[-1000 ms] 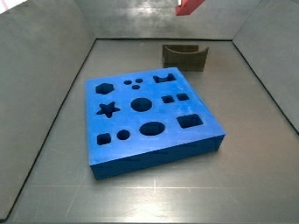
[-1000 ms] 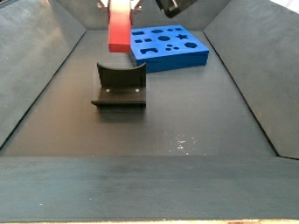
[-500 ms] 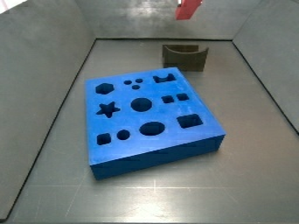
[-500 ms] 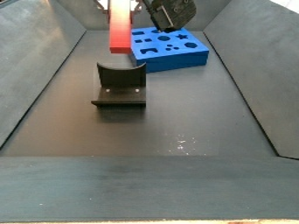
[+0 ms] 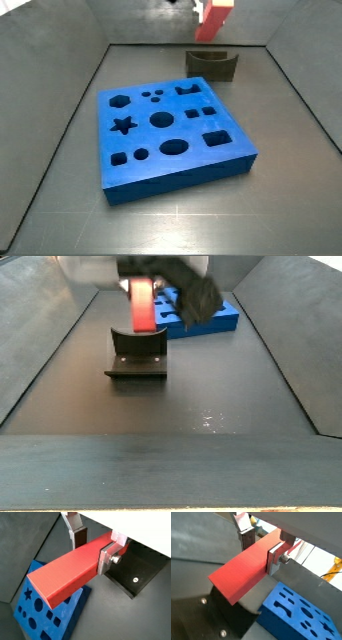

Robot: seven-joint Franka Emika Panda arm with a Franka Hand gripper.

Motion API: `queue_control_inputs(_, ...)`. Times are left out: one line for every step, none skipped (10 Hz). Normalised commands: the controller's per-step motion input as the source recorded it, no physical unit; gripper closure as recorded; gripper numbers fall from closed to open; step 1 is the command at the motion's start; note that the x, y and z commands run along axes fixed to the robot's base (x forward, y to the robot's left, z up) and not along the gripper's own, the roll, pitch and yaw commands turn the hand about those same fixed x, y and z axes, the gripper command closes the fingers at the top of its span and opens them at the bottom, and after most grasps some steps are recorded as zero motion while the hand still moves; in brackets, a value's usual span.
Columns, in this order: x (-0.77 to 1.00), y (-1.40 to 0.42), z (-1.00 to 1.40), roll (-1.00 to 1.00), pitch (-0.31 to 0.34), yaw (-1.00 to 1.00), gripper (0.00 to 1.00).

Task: Pick up the rectangle object. Move up. Place the rectangle object on the fixture. Regrasp the rectangle object. Move to above the board. Insert the rectangle object.
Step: Place the rectangle object on the fixture.

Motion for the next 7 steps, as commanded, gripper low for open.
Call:
queue_control_inputs(0.23, 0.15, -1.00, -0.46, 0.148, -0.26, 1.00)
queue_control_inputs(0.25, 0.15, -1.00, -0.32, 0.105, -0.26, 1.00)
queue_control_inputs(0.27, 0.14, -1.00, -0.23, 0.059, -0.25, 1.00)
queue_control_inputs(0.29, 0.14, -1.00, -0.19, 0.014, -0.23, 1.00)
queue_control_inputs(0.25, 0.13, -0.84, -0.18, -0.015, -0.20, 1.00)
queue_control_inputs(0.21, 0.11, -0.67, -0.18, -0.025, -0.16, 1.00)
queue_control_inputs(0.17, 0.08, -0.45, -0.18, -0.034, -0.13, 1.00)
